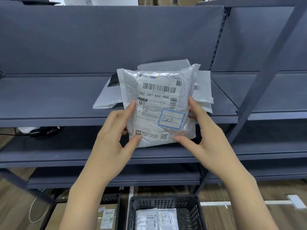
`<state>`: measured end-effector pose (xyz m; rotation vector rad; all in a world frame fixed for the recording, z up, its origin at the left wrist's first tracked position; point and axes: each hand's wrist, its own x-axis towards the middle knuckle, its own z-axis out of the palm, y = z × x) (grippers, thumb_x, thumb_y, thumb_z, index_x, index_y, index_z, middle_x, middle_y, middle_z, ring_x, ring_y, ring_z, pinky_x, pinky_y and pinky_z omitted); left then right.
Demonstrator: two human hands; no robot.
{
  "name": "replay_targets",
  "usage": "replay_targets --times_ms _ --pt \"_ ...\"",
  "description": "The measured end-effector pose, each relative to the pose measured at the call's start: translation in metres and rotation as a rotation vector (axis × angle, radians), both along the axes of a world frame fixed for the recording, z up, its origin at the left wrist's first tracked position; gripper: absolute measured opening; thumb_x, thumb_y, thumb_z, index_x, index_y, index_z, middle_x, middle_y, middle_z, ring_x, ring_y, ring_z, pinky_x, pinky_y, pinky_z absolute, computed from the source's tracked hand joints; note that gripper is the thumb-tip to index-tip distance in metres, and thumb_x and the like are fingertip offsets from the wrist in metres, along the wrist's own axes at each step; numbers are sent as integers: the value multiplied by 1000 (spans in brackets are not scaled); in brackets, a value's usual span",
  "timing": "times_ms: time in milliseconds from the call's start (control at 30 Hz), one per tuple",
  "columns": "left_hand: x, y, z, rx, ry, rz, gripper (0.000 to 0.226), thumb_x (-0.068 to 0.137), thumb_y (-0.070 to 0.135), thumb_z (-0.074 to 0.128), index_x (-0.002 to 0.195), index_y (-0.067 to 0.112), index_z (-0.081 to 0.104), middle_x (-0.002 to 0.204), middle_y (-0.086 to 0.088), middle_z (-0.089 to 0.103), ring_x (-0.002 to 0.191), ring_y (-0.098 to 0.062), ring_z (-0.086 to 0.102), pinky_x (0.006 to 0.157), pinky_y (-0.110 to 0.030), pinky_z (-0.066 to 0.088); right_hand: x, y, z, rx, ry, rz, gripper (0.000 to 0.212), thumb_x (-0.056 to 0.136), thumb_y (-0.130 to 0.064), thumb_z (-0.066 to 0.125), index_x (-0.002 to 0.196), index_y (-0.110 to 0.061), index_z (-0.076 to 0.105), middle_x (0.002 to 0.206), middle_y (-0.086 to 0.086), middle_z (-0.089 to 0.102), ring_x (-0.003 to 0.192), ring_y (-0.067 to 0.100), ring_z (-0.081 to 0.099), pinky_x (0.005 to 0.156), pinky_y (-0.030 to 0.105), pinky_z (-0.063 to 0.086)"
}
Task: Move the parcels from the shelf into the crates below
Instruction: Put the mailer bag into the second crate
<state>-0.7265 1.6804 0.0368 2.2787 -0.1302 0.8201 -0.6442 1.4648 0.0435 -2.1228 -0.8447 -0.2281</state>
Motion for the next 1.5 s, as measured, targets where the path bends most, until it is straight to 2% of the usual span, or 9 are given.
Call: replay_targets --times_ms 267,400,567,700,833,967,1167,1300,1500 --pt "-8 7 -37 -62 175 -41 79 82 7 69 144 34 28 119 20 45 104 4 50 91 -6 39 -11 8 -39 -44 108 -29 86 83 -27 70 151 -29 17 148 -17 35 130 0 39 107 28 35" --pt "-16 3 -86 -101 383 -70 80 84 9 68 143 40 24 117 22 42 101 2 51 86 -5 40 -29 5 -91 -123 267 -94 87 83 -25 70 151 -29 16 145 -16 39 130 0 39 106 29 36" --pt "-35 -9 -177 -145 693 -69 79 86 15 65 144 41 19 109 28 36 95 22 38 79 7 27 -61 -2 -182 -201 541 -187 89 82 -18 72 150 -32 17 143 -17 41 128 -1 40 105 30 39" --pt "-52 -16 -268 -152 938 -75 77 90 18 61 148 37 13 124 17 34 101 9 35 83 -5 26 -90 -1 -268 -354 704 -276 87 83 -17 70 149 -35 16 137 -10 45 118 3 44 89 17 36" --pt "-61 -16 -357 -117 1151 -83 77 90 18 61 150 30 14 132 0 40 107 -18 54 86 -23 40 -101 3 -353 -497 845 -250 84 85 -20 68 150 -31 16 142 0 41 122 17 49 93 32 44" --pt "-63 -18 -435 -57 1300 -105 76 91 23 59 151 26 13 142 -6 36 98 -25 61 88 -38 49 -96 3 -424 -624 933 -185 84 87 -22 65 151 -29 12 145 5 38 123 25 48 95 36 44" --pt "-47 -35 -542 -24 1323 -179 76 89 18 61 150 11 16 132 -16 44 106 -31 56 89 -32 44 -72 -12 -524 -752 936 -78 73 91 -32 60 149 -22 16 142 10 40 119 29 52 95 38 43" --pt "-27 -52 -626 -49 1300 -205 74 90 20 60 150 14 17 130 -14 45 107 -28 54 81 -24 37 -46 -38 -606 -828 872 -36 71 93 -35 58 149 -21 16 133 13 47 112 31 54 90 35 43" --pt "-4 -88 -756 82 1277 -266 49 88 15 60 134 10 44 109 -13 56 101 -28 57 82 -31 43 -28 -70 -744 -879 894 -3 69 92 -26 59 146 -11 19 138 12 44 120 32 48 89 31 39"
